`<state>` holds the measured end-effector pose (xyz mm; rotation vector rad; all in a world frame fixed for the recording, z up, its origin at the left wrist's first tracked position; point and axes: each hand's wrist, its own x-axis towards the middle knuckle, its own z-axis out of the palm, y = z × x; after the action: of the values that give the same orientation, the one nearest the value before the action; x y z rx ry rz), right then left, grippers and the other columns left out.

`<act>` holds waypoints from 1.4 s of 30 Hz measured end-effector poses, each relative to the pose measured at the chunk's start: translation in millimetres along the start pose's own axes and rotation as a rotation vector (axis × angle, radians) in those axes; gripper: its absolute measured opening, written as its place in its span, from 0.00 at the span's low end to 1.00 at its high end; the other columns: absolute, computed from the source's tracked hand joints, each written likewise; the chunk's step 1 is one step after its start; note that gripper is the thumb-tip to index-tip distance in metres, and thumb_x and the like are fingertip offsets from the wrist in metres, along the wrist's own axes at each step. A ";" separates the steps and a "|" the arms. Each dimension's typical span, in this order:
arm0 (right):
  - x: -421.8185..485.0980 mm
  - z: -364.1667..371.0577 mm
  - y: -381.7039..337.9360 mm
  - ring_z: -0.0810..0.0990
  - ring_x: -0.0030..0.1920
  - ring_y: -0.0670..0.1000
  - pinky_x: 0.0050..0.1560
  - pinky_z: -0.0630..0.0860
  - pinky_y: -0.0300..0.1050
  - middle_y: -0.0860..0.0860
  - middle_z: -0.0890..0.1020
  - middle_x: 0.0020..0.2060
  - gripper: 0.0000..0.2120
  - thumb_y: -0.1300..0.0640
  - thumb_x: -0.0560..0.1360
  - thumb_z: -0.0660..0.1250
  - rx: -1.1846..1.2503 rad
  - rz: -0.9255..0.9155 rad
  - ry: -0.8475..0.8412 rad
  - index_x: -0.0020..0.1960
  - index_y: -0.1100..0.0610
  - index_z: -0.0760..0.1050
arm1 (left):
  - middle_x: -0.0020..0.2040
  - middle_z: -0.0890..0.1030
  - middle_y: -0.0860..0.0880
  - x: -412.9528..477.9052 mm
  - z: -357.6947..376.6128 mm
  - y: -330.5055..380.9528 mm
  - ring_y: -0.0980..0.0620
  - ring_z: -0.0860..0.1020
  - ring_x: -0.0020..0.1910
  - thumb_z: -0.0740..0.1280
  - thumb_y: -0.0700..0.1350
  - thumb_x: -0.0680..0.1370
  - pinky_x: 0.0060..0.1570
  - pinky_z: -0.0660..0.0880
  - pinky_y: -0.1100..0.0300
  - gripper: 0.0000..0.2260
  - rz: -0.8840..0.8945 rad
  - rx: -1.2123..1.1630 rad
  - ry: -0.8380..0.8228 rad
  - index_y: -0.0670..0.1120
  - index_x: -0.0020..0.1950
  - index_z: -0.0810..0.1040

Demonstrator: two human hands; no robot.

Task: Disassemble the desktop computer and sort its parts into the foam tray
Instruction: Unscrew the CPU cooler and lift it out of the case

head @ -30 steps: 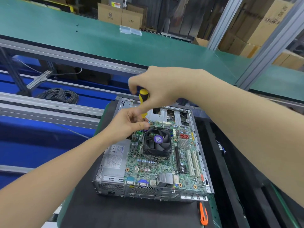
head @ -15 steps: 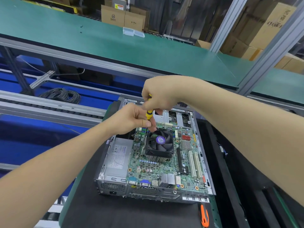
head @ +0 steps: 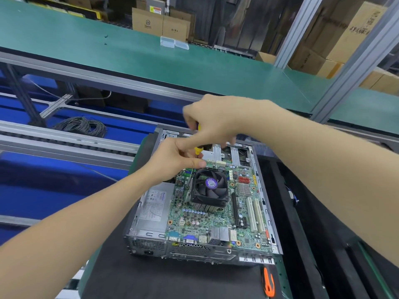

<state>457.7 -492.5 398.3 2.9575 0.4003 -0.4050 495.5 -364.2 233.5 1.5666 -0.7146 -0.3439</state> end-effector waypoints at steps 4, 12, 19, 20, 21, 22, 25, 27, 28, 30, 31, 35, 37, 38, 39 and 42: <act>5.0 13.2 -8.9 0.79 0.18 0.51 0.25 0.75 0.40 0.50 0.78 0.17 0.24 0.42 0.83 0.62 0.012 0.210 0.009 0.36 0.59 0.73 | 0.41 0.82 0.35 3.6 -5.8 -0.9 0.36 0.83 0.49 0.77 0.36 0.74 0.60 0.77 0.37 0.14 -0.018 0.039 -0.099 0.34 0.57 0.81; 3.5 8.8 -8.2 0.85 0.32 0.52 0.34 0.77 0.43 0.50 0.84 0.27 0.13 0.49 0.77 0.69 -0.028 0.044 -0.014 0.36 0.54 0.78 | 0.49 0.88 0.45 10.0 -21.9 9.5 0.48 0.85 0.54 0.68 0.32 0.80 0.55 0.78 0.63 0.12 0.016 -0.018 -0.351 0.46 0.53 0.86; -4.7 5.4 -7.6 0.79 0.38 0.50 0.39 0.79 0.48 0.47 0.84 0.36 0.11 0.64 0.68 0.71 -0.086 -0.137 -0.002 0.37 0.48 0.80 | 0.39 0.87 0.43 9.2 -9.8 -6.5 0.46 0.86 0.44 0.81 0.43 0.65 0.50 0.83 0.52 0.06 0.045 -0.068 -0.094 0.49 0.39 0.87; -5.9 6.4 -7.3 0.80 0.39 0.52 0.40 0.80 0.49 0.48 0.84 0.38 0.15 0.67 0.67 0.68 -0.094 -0.146 0.004 0.35 0.47 0.80 | 0.38 0.86 0.46 8.9 -8.8 -7.8 0.49 0.85 0.41 0.81 0.43 0.64 0.46 0.83 0.56 0.07 0.059 -0.076 -0.081 0.52 0.39 0.87; -7.4 7.6 -7.0 0.80 0.40 0.53 0.41 0.80 0.50 0.49 0.85 0.39 0.17 0.69 0.67 0.65 -0.088 -0.144 0.013 0.35 0.47 0.80 | 0.37 0.86 0.48 8.2 -7.5 -7.7 0.52 0.84 0.39 0.81 0.43 0.65 0.43 0.81 0.60 0.08 0.076 -0.084 -0.078 0.53 0.39 0.86; -9.4 8.3 -6.1 0.80 0.41 0.53 0.41 0.80 0.50 0.49 0.84 0.39 0.16 0.68 0.67 0.65 -0.067 -0.133 0.026 0.36 0.47 0.81 | 0.36 0.86 0.49 7.7 -6.7 -7.2 0.53 0.83 0.39 0.80 0.42 0.65 0.42 0.80 0.61 0.08 0.090 -0.095 -0.082 0.54 0.39 0.86; -19.7 4.6 -0.2 0.77 0.39 0.47 0.40 0.73 0.45 0.46 0.83 0.39 0.07 0.59 0.69 0.74 0.016 -0.112 0.070 0.42 0.48 0.83 | 0.40 0.85 0.48 6.9 -3.9 -0.9 0.50 0.83 0.41 0.79 0.41 0.68 0.46 0.81 0.57 0.08 0.127 -0.138 -0.070 0.49 0.44 0.85; -30.6 -1.4 6.0 0.77 0.39 0.44 0.42 0.72 0.43 0.44 0.83 0.40 0.05 0.51 0.70 0.77 0.071 -0.099 0.150 0.44 0.47 0.83 | 0.44 0.86 0.46 7.8 -1.1 5.8 0.48 0.84 0.44 0.77 0.40 0.72 0.50 0.81 0.55 0.11 0.157 -0.191 -0.062 0.38 0.52 0.82; -37.0 -4.5 10.0 0.77 0.40 0.42 0.43 0.74 0.43 0.43 0.82 0.41 0.05 0.49 0.70 0.76 0.094 -0.080 0.194 0.45 0.47 0.82 | 0.46 0.87 0.45 7.8 1.3 10.6 0.48 0.85 0.46 0.75 0.39 0.75 0.51 0.81 0.56 0.12 0.161 -0.203 -0.077 0.35 0.55 0.80; -50.8 -8.9 17.4 0.77 0.39 0.41 0.43 0.75 0.43 0.43 0.83 0.39 0.05 0.48 0.71 0.74 0.106 -0.015 0.248 0.45 0.48 0.82 | 0.52 0.87 0.47 7.9 8.9 19.8 0.50 0.85 0.52 0.70 0.39 0.80 0.54 0.79 0.61 0.10 0.153 -0.098 -0.132 0.37 0.60 0.80; -57.7 -9.4 21.2 0.78 0.37 0.42 0.42 0.76 0.43 0.43 0.83 0.35 0.04 0.49 0.71 0.74 0.102 0.030 0.255 0.43 0.49 0.82 | 0.55 0.86 0.50 8.5 13.7 24.2 0.53 0.84 0.55 0.68 0.41 0.82 0.55 0.78 0.62 0.10 0.155 0.056 -0.167 0.42 0.63 0.81; -84.5 2.8 37.2 0.84 0.28 0.43 0.41 0.83 0.42 0.46 0.83 0.25 0.04 0.56 0.72 0.71 0.212 0.200 0.163 0.40 0.56 0.82 | 0.66 0.78 0.58 5.6 41.2 27.6 0.59 0.76 0.63 0.67 0.58 0.81 0.63 0.73 0.57 0.20 0.084 0.739 -0.385 0.55 0.72 0.74; -95.4 14.8 42.7 0.86 0.29 0.45 0.42 0.84 0.43 0.48 0.85 0.27 0.05 0.58 0.74 0.70 0.298 0.244 0.116 0.42 0.58 0.81 | 0.64 0.79 0.53 0.6 55.8 20.9 0.51 0.77 0.61 0.63 0.62 0.81 0.61 0.75 0.52 0.22 0.018 0.884 -0.486 0.54 0.72 0.72; -99.7 20.6 44.2 0.86 0.30 0.46 0.42 0.84 0.43 0.49 0.85 0.27 0.05 0.58 0.74 0.69 0.323 0.254 0.104 0.42 0.59 0.81 | 0.59 0.79 0.53 -1.8 60.4 17.0 0.48 0.78 0.57 0.61 0.62 0.82 0.56 0.75 0.50 0.19 0.032 0.929 -0.481 0.54 0.68 0.72; -103.4 25.9 45.3 0.86 0.30 0.46 0.41 0.83 0.43 0.49 0.85 0.28 0.05 0.58 0.75 0.69 0.334 0.258 0.098 0.42 0.59 0.80 | 0.53 0.78 0.54 -3.7 63.3 13.6 0.48 0.77 0.52 0.59 0.62 0.83 0.50 0.74 0.50 0.15 0.068 0.957 -0.443 0.54 0.62 0.72; -112.7 38.5 49.3 0.86 0.30 0.45 0.41 0.83 0.43 0.48 0.85 0.27 0.04 0.58 0.74 0.69 0.334 0.261 0.104 0.42 0.58 0.80 | 0.45 0.73 0.60 -8.7 65.9 9.1 0.52 0.73 0.46 0.56 0.60 0.84 0.41 0.66 0.53 0.07 0.153 1.005 -0.332 0.59 0.53 0.68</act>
<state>357.2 -573.3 397.6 3.3034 -0.0548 -0.3137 446.7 -410.2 231.5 2.3984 -1.3904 -0.1179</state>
